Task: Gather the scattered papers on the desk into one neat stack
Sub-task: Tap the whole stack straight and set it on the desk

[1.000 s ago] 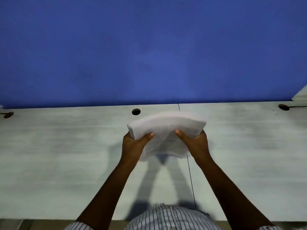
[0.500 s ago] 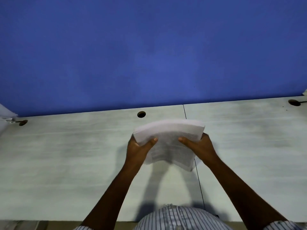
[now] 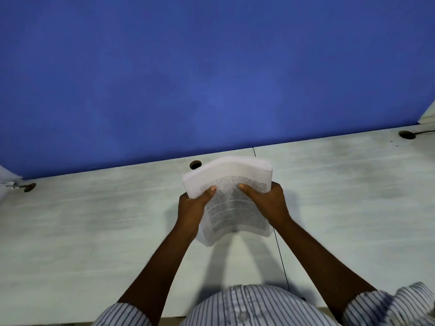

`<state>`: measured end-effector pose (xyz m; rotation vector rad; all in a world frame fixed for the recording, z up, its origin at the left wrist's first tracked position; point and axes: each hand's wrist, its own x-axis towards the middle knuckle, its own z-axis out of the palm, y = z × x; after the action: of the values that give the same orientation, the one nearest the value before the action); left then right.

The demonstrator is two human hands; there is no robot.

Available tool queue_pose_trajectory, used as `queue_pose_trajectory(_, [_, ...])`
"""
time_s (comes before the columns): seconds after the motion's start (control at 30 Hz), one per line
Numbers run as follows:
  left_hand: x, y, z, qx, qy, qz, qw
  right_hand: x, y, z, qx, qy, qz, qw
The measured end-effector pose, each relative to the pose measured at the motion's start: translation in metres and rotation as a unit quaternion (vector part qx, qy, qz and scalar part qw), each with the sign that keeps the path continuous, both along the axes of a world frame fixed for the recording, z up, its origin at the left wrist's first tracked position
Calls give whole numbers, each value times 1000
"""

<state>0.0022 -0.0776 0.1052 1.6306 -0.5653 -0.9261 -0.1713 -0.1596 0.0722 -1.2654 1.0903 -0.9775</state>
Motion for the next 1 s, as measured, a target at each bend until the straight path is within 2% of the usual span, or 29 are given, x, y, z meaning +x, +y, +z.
queue_pose_trajectory(0.17, [6,-3,7,-42,5,7,999,-4,-5,9,-17,-46,-39,998])
queue_pose_trajectory(0.4, [9,8,-14,32,-1,9,999,-15,-1,-27,28,-6,6,1000])
queue_pose_trajectory(0.5, [18,8,12,-7,-47,-22,999,-18,-3,-30,44,3,24,999])
queue_pose_trajectory(0.57, [27,6,40,-48,-132,-90,986,-20,-4,-31,52,2,40,998])
queue_pose_trajectory(0.67, [30,-6,83,-22,-297,-196,934,-21,-6,-33,60,7,54,997])
queue_pose_trajectory(0.7, [25,-12,93,16,-371,-232,899,-22,-6,-34,59,10,59,996])
queue_pose_trajectory(0.77, [6,-25,103,77,-525,-310,789,-21,-9,-37,56,20,61,996])
queue_pose_trajectory(0.8, [-5,-32,103,88,-569,-344,741,-21,-10,-37,54,25,60,996])
queue_pose_trajectory(0.83, [-15,-39,101,92,-590,-368,713,-20,-12,-38,51,32,56,997])
queue_pose_trajectory(1.0, [-27,-61,91,136,-604,-397,677,-24,-15,-44,44,64,60,995])
